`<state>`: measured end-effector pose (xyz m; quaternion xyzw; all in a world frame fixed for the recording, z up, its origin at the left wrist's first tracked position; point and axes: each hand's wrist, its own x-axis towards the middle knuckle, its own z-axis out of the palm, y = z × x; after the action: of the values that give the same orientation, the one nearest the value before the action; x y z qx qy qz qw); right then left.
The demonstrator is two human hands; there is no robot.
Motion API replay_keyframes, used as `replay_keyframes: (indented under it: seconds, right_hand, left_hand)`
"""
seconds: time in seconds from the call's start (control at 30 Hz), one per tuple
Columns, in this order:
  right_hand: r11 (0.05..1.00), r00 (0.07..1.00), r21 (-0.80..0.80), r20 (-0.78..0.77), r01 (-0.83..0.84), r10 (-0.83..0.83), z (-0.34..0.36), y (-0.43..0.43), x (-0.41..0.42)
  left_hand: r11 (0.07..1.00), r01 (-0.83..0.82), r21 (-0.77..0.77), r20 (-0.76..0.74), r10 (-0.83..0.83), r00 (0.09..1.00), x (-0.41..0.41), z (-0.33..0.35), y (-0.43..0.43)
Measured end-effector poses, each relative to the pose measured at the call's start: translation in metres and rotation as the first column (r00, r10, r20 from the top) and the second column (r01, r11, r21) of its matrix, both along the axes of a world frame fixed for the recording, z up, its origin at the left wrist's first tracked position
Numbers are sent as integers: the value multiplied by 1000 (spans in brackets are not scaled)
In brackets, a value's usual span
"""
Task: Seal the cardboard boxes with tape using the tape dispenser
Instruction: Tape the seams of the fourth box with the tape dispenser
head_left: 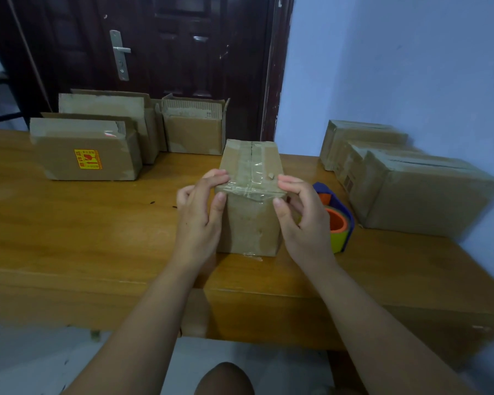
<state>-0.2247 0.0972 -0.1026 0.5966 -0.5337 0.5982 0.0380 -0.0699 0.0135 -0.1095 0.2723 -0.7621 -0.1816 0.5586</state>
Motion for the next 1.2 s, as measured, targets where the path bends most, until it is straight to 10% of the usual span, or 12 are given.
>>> replay_keyframes:
  seconds: [0.7,1.2]
  right_hand:
    - [998,970,56,242,-9,-5,24,8,7]
    - [976,999,216,44,-26,17,28,11,-2]
  left_hand:
    - [947,51,317,-148,-4,989,4,28,6]
    - [931,217,293,-129,-187,974,12,21,9]
